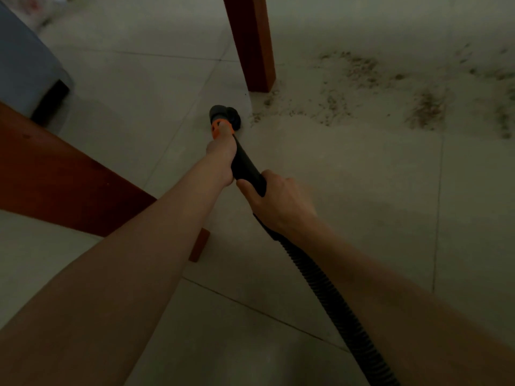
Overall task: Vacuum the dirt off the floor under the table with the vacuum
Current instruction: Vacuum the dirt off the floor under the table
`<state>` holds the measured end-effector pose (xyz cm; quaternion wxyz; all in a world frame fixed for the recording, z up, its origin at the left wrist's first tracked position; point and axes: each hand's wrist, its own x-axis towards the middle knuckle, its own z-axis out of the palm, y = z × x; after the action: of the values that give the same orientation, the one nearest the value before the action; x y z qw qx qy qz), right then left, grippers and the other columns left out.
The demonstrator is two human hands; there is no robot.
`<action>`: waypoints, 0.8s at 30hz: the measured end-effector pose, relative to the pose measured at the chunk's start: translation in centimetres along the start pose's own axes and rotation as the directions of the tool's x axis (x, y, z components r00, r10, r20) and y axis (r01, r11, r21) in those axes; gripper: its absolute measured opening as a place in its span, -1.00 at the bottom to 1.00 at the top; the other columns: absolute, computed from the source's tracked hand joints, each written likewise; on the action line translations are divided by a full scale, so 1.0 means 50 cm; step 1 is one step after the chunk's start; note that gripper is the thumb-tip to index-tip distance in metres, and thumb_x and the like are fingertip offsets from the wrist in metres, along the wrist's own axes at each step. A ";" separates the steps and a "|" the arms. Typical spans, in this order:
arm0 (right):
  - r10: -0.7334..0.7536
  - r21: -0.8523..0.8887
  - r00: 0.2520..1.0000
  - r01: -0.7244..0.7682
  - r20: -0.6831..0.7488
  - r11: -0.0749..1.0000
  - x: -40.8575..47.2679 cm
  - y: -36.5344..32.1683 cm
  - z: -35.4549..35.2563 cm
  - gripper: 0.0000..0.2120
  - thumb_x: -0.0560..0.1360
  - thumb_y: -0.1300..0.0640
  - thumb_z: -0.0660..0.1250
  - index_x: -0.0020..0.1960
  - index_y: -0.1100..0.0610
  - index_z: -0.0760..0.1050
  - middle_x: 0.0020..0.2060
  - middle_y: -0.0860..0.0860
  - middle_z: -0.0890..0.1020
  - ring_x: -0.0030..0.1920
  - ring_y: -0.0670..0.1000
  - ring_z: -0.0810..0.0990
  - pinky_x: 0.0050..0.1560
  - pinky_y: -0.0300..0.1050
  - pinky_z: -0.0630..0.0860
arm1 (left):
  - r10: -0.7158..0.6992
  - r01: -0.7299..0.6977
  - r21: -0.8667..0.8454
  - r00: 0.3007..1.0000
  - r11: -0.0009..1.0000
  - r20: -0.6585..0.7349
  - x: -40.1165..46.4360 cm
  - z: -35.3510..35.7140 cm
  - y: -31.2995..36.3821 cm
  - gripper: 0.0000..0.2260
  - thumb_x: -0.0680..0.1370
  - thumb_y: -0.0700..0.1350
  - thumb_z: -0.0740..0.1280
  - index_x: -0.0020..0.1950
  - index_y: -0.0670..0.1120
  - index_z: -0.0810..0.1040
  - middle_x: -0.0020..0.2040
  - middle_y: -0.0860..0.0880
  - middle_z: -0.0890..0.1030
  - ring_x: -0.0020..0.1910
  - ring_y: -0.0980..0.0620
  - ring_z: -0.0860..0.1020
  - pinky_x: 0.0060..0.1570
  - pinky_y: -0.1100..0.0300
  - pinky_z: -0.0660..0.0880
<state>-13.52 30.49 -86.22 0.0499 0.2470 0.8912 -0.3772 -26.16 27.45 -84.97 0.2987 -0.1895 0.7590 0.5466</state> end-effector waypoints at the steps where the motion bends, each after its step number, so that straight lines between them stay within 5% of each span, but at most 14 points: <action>1: 0.004 0.000 1.000 -0.004 -0.007 1.000 -0.001 0.001 -0.001 -0.61 0.58 -0.25 0.05 -0.06 0.09 0.32 -0.36 -0.01 0.43 -0.38 -0.01 0.44 -0.37 -0.11 0.37 | 0.001 -0.001 0.005 1.000 1.000 0.009 -0.001 0.004 0.002 -0.44 0.59 0.21 0.08 0.39 -0.19 0.33 0.11 -0.17 0.50 -0.05 -0.10 0.49 0.01 0.07 0.50; 7: 0.038 0.019 0.999 -0.037 -0.029 0.999 -0.006 0.005 -0.003 -0.63 0.58 -0.23 0.06 -0.04 0.09 0.29 -0.36 -0.02 0.41 -0.41 -0.05 0.40 -0.46 -0.14 0.31 | 0.017 -0.018 0.023 0.998 1.000 0.059 -0.001 0.019 0.005 -0.46 0.59 0.20 0.10 0.34 -0.20 0.38 -0.15 -0.12 0.48 -0.26 -0.05 0.47 -0.21 0.11 0.48; 16: -0.041 0.071 0.996 0.036 0.079 0.997 -0.015 0.012 0.005 -0.62 0.57 -0.24 0.08 -0.06 0.08 0.33 -0.27 0.04 0.54 -0.34 0.00 0.50 -0.39 -0.14 0.39 | 0.059 -0.051 0.072 0.993 0.996 -0.104 -0.015 -0.006 -0.025 -0.49 0.63 0.15 0.01 0.39 -0.20 0.31 0.10 -0.18 0.50 -0.07 -0.08 0.46 -0.07 0.11 0.44; 24: 0.037 0.114 0.999 -0.035 -0.015 0.993 -0.030 0.028 -0.005 -0.62 0.56 -0.26 0.09 -0.03 0.07 0.37 -0.27 0.03 0.56 -0.33 0.00 0.53 -0.34 -0.12 0.46 | 0.026 -0.029 0.050 0.999 0.998 0.046 -0.041 0.022 -0.016 -0.46 0.62 0.18 0.04 0.41 -0.20 0.30 0.13 -0.18 0.50 -0.01 -0.10 0.48 -0.01 0.09 0.48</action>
<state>-11.50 30.89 -86.53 0.0348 0.2686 0.8641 -0.4243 -23.84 28.15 -84.44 0.3130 -0.1590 0.7683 0.5353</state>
